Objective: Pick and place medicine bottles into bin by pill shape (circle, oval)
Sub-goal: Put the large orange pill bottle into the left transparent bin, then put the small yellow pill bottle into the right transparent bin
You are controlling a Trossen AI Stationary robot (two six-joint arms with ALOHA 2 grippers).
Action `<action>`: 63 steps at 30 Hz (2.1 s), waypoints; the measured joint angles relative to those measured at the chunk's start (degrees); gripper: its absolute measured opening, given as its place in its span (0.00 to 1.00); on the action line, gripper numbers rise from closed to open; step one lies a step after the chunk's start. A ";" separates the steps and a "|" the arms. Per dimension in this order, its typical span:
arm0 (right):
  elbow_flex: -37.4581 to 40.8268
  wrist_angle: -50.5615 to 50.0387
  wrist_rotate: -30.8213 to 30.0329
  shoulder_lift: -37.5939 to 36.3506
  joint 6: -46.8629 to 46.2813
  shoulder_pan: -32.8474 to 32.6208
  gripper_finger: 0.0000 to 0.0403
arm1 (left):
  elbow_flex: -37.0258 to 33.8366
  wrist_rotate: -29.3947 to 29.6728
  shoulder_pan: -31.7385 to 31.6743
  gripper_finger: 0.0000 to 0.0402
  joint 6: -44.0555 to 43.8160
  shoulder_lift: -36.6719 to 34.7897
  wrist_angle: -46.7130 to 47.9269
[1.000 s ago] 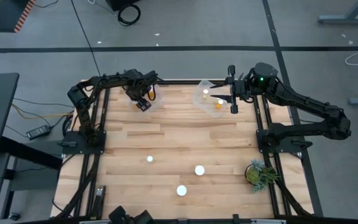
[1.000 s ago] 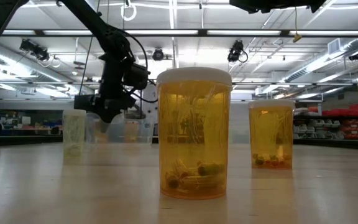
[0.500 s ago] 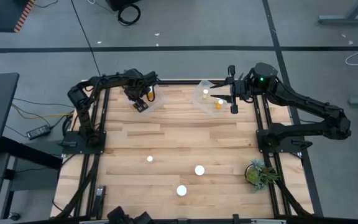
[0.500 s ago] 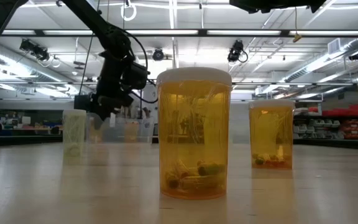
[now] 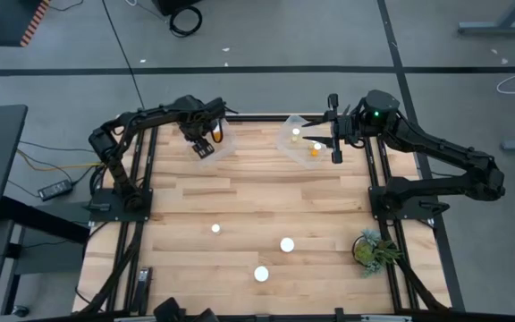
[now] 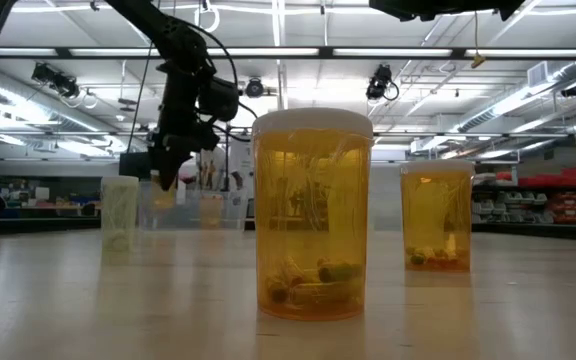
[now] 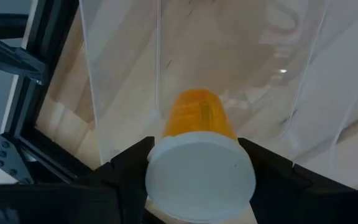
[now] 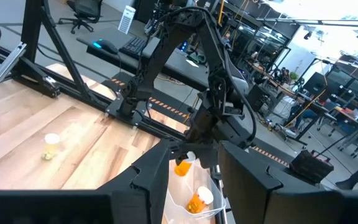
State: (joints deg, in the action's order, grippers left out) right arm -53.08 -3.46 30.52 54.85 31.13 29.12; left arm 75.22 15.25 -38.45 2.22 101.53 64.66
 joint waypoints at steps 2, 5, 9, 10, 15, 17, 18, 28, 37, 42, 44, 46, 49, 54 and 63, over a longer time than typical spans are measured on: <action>0.00 0.00 -0.01 0.00 -0.02 -0.02 0.36 | -0.06 0.00 0.00 0.57 0.02 -0.02 -0.53; 0.00 0.00 -0.01 0.00 -0.02 0.00 0.36 | -0.24 -0.73 0.00 0.56 0.00 0.00 -1.24; 0.00 -0.01 -0.02 0.00 -0.02 -0.01 0.36 | -1.38 -2.87 -0.27 0.54 0.00 0.00 -4.87; 0.00 0.00 0.00 0.00 -0.02 0.00 0.36 | -1.99 -3.09 -0.27 0.54 0.09 0.00 -5.66; 0.00 0.00 -0.02 0.00 -0.02 0.00 0.36 | -2.67 -2.88 -0.33 0.55 1.07 0.02 -6.72; 0.00 -0.01 -0.01 0.00 -0.02 -0.01 0.36 | -2.67 -2.91 -0.59 0.57 0.14 0.02 -6.85; 0.00 0.00 0.00 0.00 -0.03 -0.02 0.36 | -2.67 -2.89 -0.65 0.58 -0.01 0.02 -6.85; 0.01 -0.02 0.00 0.00 -0.11 -0.02 0.36 | -2.67 -3.08 -0.64 0.63 -0.48 0.05 -7.75; 0.02 -0.02 0.00 0.00 -0.06 -0.02 0.36 | 2.37 -3.08 -0.50 0.68 0.85 0.05 -5.42; 0.00 -0.08 0.00 0.00 -0.06 -0.02 0.36 | 8.24 -3.26 1.34 0.72 -0.60 0.05 -1.02; 0.00 -0.20 0.00 0.00 -0.06 0.00 0.36 | 10.42 -5.70 2.99 0.73 -1.95 0.05 1.86; 0.02 -0.20 0.00 0.00 -0.04 -0.02 0.36 | 11.84 -9.38 5.21 0.73 -3.45 0.05 2.88; 0.02 -0.21 0.00 0.00 -0.04 -0.02 0.36 | 12.71 -13.21 9.70 0.73 -5.84 0.05 2.61; 0.02 -0.50 0.00 0.00 -0.03 -0.01 0.36 | 12.79 -13.76 18.71 0.73 -10.09 0.05 1.95; 0.02 -0.48 0.00 0.00 -0.02 -0.02 0.36 | 12.79 -15.82 31.46 0.72 -20.19 0.05 3.24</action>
State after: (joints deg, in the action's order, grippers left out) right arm -53.06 -3.95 30.52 54.85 31.11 29.11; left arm 88.01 -0.58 -6.99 -17.97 101.58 67.90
